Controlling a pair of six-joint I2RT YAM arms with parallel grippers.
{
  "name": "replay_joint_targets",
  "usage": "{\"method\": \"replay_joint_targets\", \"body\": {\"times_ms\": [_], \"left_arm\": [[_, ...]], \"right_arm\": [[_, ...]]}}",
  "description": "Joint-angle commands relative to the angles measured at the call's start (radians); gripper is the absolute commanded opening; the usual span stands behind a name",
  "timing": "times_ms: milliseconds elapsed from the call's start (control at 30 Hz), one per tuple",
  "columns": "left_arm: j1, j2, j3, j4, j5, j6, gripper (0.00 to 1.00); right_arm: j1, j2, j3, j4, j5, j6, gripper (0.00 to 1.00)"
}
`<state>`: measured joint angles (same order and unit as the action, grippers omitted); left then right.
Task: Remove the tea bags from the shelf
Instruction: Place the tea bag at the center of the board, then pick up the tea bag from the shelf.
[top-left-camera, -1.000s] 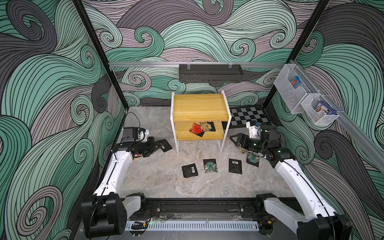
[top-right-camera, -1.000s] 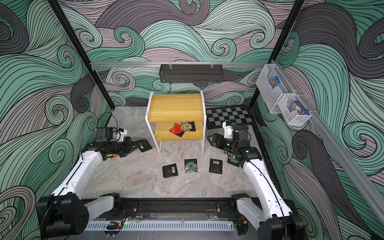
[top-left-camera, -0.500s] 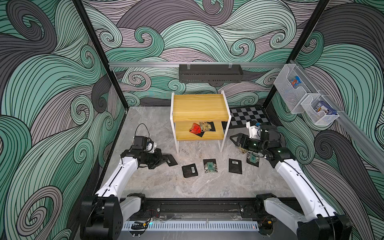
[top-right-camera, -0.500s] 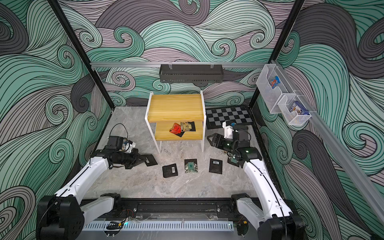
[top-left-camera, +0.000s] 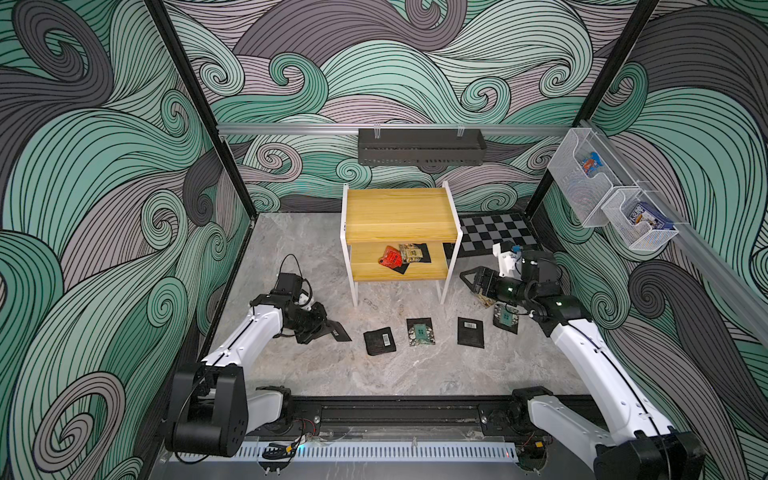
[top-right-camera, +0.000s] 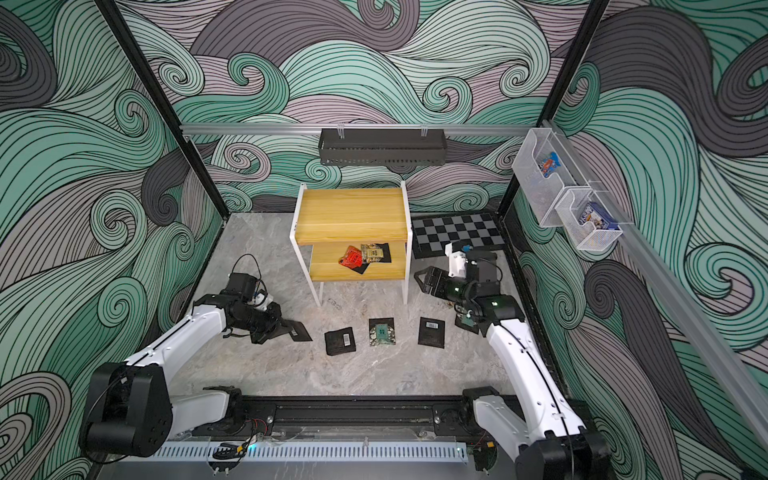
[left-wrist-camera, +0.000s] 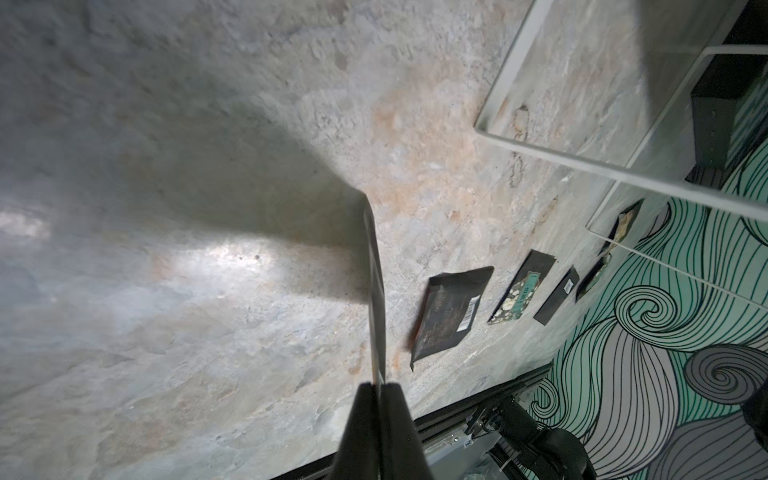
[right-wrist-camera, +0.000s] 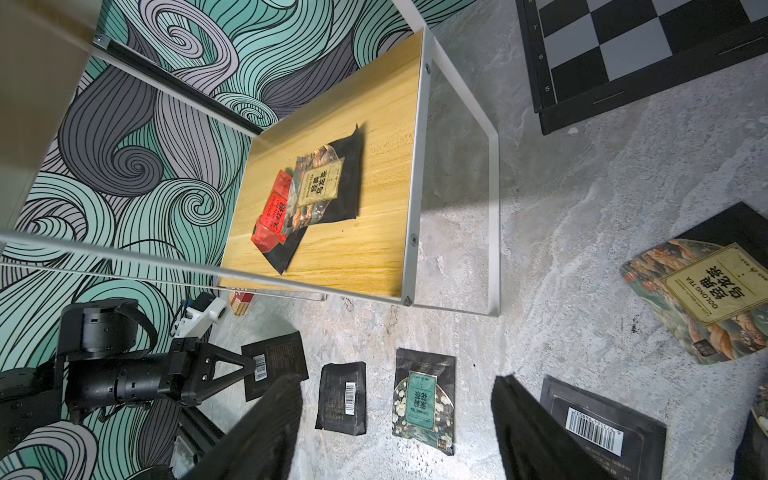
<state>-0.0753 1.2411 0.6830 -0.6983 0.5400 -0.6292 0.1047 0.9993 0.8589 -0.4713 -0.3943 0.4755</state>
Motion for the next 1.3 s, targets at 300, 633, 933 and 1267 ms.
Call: {"method": "replay_joint_targets", "body": {"times_ms": [300, 633, 933, 1267], "left_arm": [[-0.023, 0.008, 0.045, -0.116, -0.07, -0.011, 0.29], [-0.022, -0.054, 0.118, -0.181, -0.128, -0.003, 0.42], [-0.022, -0.093, 0.161, -0.128, -0.107, 0.015, 0.43], [-0.021, -0.104, 0.221, -0.11, -0.09, 0.041, 0.45]], "right_arm": [[-0.009, -0.002, -0.011, 0.023, 0.02, -0.017, 0.76], [-0.01, 0.013, -0.005, 0.03, 0.017, -0.018, 0.76], [-0.01, 0.009, -0.005, 0.03, 0.013, -0.016, 0.76], [-0.01, 0.009, 0.001, 0.029, 0.006, -0.014, 0.76]]}}
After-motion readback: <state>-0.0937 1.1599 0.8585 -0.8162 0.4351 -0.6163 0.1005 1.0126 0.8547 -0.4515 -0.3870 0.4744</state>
